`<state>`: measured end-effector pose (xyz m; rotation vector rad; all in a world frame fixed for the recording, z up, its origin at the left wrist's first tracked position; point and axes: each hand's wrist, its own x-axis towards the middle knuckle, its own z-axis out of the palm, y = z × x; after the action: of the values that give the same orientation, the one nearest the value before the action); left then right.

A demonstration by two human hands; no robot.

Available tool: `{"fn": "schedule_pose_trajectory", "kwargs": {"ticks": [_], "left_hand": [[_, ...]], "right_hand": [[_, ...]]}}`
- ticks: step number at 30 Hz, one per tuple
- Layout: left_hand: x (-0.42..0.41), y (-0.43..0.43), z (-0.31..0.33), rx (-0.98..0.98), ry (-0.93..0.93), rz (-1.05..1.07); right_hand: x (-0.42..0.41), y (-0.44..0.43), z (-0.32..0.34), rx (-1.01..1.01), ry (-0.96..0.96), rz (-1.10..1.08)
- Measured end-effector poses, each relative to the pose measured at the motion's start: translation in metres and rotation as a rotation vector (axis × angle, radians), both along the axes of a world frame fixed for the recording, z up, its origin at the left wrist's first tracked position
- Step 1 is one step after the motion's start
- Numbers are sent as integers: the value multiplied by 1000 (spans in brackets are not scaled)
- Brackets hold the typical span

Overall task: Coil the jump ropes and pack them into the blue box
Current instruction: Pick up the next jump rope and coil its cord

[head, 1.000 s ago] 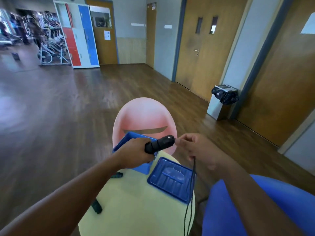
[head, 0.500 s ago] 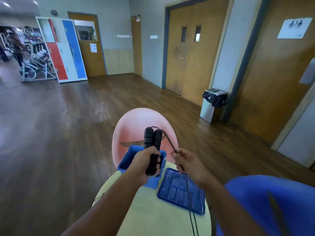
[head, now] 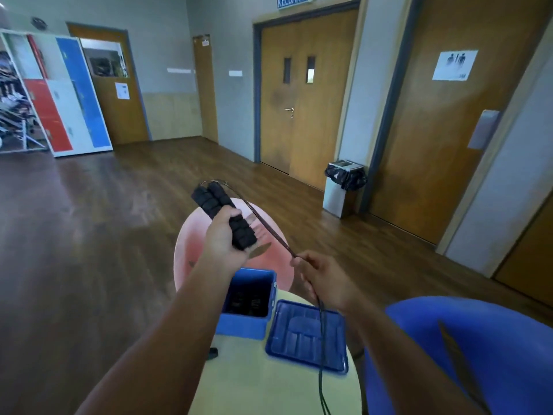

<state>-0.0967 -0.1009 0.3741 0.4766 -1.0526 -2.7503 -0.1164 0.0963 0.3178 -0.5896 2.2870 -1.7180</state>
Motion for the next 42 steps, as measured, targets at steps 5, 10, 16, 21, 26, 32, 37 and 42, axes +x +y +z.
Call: {"fn": "schedule_pose_trajectory", "kwargs": {"ticks": [5, 10, 16, 21, 26, 32, 37, 42], "left_hand": [[-4, 16, 24, -36, 42, 47], [-18, -15, 17, -789, -84, 211], [-4, -26, -20, -2099, -103, 13], [11, -13, -18, -2414, 145, -394], [27, 1, 5, -2358, 345, -556], [35, 1, 27, -1609, 278, -630], [33, 12, 37, -1219, 179, -507], [9, 10, 46, -974, 97, -101]], "right_hand": [[-3, 0, -5, 209, 40, 11], [-10, 23, -12, 359, 164, 21], [-28, 26, 29, 547, 429, 145], [-44, 44, 77, 545, 596, 204], [-59, 53, 75, 375, 556, 144], [-48, 43, 42, -97, 287, 117], [-38, 27, 21, -202, 78, -18], [-23, 24, 15, 52, 129, -32]]}}
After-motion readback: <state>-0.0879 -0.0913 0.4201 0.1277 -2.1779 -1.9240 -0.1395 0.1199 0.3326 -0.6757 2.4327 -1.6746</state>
